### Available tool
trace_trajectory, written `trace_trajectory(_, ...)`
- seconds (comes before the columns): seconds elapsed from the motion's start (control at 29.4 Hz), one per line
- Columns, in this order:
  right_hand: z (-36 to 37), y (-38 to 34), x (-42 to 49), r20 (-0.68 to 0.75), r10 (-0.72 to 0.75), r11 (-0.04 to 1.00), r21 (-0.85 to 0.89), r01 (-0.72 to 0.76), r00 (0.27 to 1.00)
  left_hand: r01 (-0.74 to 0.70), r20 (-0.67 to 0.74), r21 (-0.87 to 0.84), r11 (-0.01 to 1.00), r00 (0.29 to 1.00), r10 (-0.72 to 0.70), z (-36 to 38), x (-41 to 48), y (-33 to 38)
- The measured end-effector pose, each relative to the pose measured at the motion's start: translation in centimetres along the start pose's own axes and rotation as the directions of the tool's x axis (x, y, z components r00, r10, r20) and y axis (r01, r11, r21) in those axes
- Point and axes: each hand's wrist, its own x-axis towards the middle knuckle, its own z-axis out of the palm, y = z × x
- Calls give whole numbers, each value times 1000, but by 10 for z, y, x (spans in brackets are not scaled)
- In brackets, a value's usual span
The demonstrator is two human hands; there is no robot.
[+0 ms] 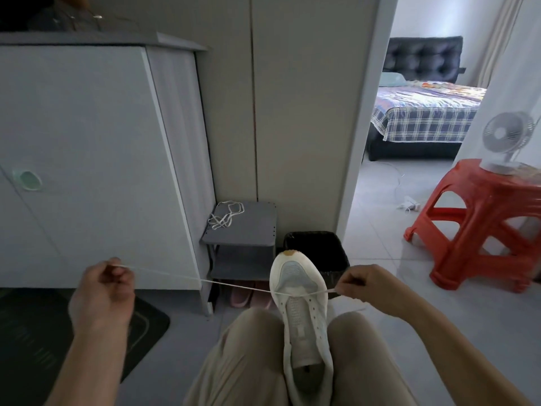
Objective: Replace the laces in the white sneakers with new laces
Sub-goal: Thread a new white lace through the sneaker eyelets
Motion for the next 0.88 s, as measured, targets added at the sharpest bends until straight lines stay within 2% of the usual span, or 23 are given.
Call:
trace_trajectory(0.03,1,-1,2,-11,-2,1000,7,2,1000,1,-3,21,1000,1000,-1,0,3,2)
trace_trajectory(0.1,8,-3,7,-48,-14,1000,-2,14,999,23,16,201,979,999,-27,-1,1,-13)
trace_trajectory(0.17,18,-2,11,-66,-27,999,-47,23,997,-13,150,421,907,987,-55,0,-9,-39)
trace_trajectory(0.24,27,2,13,-61,-19,998,-69,15,998,-106,259,562,820,964,-53,1,-21,-60)
trace_trajectory(0.27,30,6,13,-59,-5,998,-69,1,998,-210,292,687,696,956,1,0,-25,-70)
trace_trajectory(0.31,34,9,13,-59,10,998,-63,-13,998,-342,366,805,485,930,48,-2,-31,-79)
trace_trajectory(0.34,37,12,13,-59,23,998,-52,-26,998,-478,481,836,271,875,61,-4,-38,-92)
trace_trajectory(0.37,39,13,13,-62,29,999,-36,-31,998,-589,594,795,149,804,7,-6,-46,-104)
trace_trajectory(0.41,41,12,15,-62,28,999,-16,-29,998,-652,660,751,106,740,-127,-7,-58,-117)
trace_trajectory(0.48,44,8,19,-53,3,1000,30,-2,999,-730,682,683,26,624,-381,-9,-75,-143)
trace_trajectory(0.51,45,6,21,-47,-10,999,48,13,999,-763,683,646,-32,596,-423,-8,-79,-151)
trace_trajectory(0.61,43,4,28,-34,-12,995,102,16,999,-750,670,656,-81,628,-396,1,-69,-154)
trace_trajectory(0.68,39,6,32,-15,1,996,86,0,1000,-787,668,601,-141,591,-452,6,-62,-150)
trace_trajectory(0.78,33,17,39,2,11,993,-116,-10,1000,-825,691,536,-179,551,-469,10,-47,-131)
trace_trajectory(0.88,29,31,44,-52,-2,957,-289,-13,999,-785,722,539,-306,618,-311,18,-8,-84)
